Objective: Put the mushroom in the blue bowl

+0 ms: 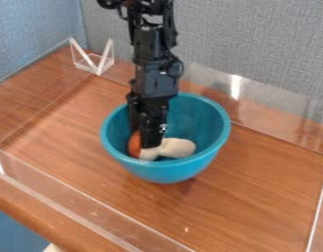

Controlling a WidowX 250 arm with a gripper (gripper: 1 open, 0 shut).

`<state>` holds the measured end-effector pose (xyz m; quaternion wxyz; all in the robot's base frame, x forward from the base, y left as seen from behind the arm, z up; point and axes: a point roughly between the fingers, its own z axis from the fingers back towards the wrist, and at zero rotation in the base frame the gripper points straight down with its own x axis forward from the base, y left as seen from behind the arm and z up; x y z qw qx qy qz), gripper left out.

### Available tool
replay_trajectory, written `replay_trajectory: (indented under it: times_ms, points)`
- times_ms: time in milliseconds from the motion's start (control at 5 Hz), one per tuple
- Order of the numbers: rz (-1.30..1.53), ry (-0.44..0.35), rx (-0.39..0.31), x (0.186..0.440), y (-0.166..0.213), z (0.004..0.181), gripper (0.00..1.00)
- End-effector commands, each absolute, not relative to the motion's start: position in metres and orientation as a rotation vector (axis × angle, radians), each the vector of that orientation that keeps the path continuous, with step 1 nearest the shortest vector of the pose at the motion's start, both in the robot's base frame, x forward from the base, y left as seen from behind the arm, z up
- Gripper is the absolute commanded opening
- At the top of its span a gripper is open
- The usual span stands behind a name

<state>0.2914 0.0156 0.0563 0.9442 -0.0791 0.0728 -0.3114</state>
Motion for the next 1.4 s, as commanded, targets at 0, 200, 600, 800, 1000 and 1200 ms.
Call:
replay_trajectory:
  times_ms: [0, 200, 600, 800, 1000, 1200]
  points:
    - [-0.617, 0.078, -0.134, 0.299, 0.023, 0.079, 0.0]
    - [-0.607, 0.067, -0.137, 0.297, 0.024, 0.085, 0.0]
    - [-0.588, 0.051, -0.14, 0.295, 0.029, 0.095, 0.0]
    - [-0.578, 0.043, -0.14, 0.294, 0.032, 0.099, 0.0]
    - [-0.561, 0.035, -0.136, 0.294, 0.035, 0.108, 1.0]
    - [-0.549, 0.035, -0.133, 0.295, 0.037, 0.11, 1.0]
